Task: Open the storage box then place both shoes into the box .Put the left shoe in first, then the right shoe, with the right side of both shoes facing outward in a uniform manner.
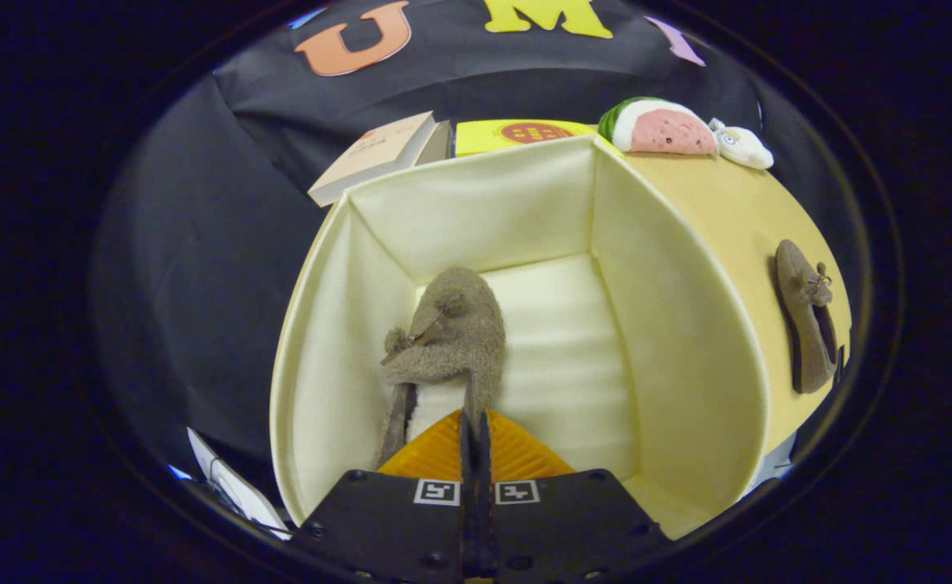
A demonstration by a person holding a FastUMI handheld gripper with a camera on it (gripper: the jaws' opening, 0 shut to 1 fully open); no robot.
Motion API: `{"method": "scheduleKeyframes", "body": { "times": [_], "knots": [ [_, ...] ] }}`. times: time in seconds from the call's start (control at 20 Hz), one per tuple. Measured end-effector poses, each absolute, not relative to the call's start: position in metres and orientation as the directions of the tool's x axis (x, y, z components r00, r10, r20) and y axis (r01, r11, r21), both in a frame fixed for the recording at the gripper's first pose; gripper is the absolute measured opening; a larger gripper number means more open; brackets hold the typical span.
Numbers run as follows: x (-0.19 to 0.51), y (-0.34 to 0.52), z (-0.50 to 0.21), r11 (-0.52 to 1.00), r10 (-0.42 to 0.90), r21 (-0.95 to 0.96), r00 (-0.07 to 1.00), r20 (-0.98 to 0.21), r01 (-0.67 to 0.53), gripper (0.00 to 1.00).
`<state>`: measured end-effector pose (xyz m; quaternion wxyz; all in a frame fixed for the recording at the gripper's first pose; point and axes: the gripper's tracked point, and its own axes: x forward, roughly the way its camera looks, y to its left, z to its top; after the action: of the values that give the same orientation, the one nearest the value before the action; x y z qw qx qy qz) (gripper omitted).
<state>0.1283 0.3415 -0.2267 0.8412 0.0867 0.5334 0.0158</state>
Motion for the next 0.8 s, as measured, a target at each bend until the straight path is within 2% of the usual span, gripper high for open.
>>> {"method": "scheduleKeyframes", "body": {
  "times": [0.2,0.3,0.5,0.65,0.8],
  "knots": [
    [0.136,0.335,-0.218,0.985,0.125,0.167,0.466,-0.876,0.050,0.09],
    [0.136,0.330,-0.205,0.989,0.116,0.147,0.499,-0.859,0.022,0.35],
    [0.131,0.324,-0.162,0.985,0.140,0.171,0.575,-0.806,-0.001,0.80],
    [0.126,0.310,-0.123,0.987,0.141,0.161,0.635,-0.760,-0.025,0.92],
    [0.120,0.286,-0.083,0.986,0.155,0.156,0.672,-0.724,-0.059,0.92]
  ]
}}
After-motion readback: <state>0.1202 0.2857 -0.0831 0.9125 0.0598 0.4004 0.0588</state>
